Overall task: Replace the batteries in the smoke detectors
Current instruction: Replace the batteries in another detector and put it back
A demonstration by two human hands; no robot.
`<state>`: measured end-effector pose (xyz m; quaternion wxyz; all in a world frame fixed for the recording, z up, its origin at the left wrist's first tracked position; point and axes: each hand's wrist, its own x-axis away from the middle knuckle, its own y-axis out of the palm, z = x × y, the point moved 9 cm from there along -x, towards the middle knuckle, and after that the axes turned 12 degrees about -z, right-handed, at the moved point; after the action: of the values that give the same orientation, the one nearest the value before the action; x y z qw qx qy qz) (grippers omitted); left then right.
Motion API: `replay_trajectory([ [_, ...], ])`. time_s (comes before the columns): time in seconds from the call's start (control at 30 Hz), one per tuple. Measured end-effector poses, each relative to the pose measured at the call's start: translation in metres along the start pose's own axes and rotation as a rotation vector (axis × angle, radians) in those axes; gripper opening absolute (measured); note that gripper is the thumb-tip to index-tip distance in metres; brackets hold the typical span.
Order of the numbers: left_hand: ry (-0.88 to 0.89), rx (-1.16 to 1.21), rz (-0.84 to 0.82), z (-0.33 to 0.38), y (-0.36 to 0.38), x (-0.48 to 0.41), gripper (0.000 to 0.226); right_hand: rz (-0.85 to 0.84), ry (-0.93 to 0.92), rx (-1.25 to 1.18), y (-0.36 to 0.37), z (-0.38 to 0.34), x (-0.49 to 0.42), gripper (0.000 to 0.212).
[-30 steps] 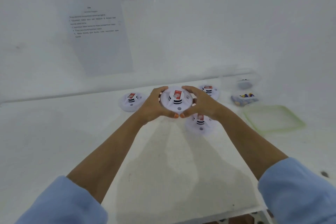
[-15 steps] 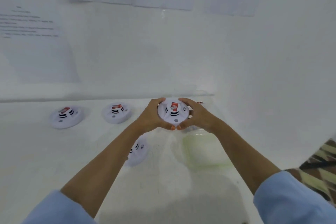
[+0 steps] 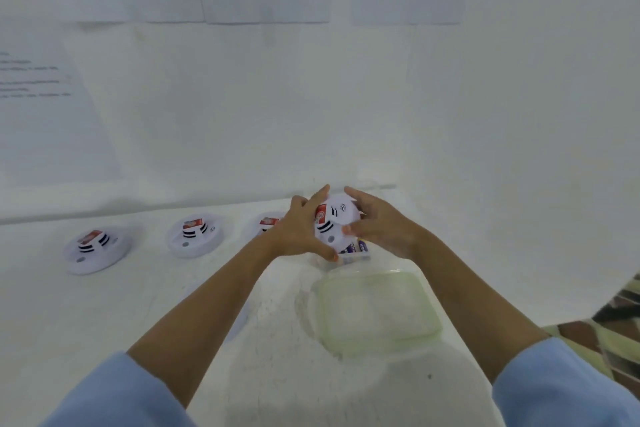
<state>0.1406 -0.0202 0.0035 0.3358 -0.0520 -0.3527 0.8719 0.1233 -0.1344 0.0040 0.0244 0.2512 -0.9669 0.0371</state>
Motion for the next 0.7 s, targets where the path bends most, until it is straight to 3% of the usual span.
replay_trajectory([
  [0.13,0.115,0.267,0.067,0.012,-0.016,-0.004,0.106,0.037,-0.083,-0.429,-0.025,-0.018,0.0,0.043],
  [0.23,0.172,0.448,0.106,0.015,-0.022,-0.008,0.103,0.039,-0.032,-0.3,-0.036,-0.024,-0.004,0.036],
  [0.33,0.209,0.483,0.107,0.018,-0.019,-0.014,0.111,-0.101,0.094,-0.111,-0.024,-0.015,-0.008,0.033],
  [0.4,0.2,0.498,0.078,0.02,-0.014,-0.016,0.109,-0.152,0.082,-0.107,-0.02,-0.014,-0.01,0.033],
  [0.53,0.236,0.501,0.086,0.026,-0.011,-0.017,0.093,-0.059,-0.012,-0.235,-0.032,-0.021,-0.011,0.035],
  [0.7,0.298,0.491,0.318,0.02,-0.015,-0.008,0.117,0.023,-0.019,-0.139,-0.046,-0.017,-0.008,0.038],
])
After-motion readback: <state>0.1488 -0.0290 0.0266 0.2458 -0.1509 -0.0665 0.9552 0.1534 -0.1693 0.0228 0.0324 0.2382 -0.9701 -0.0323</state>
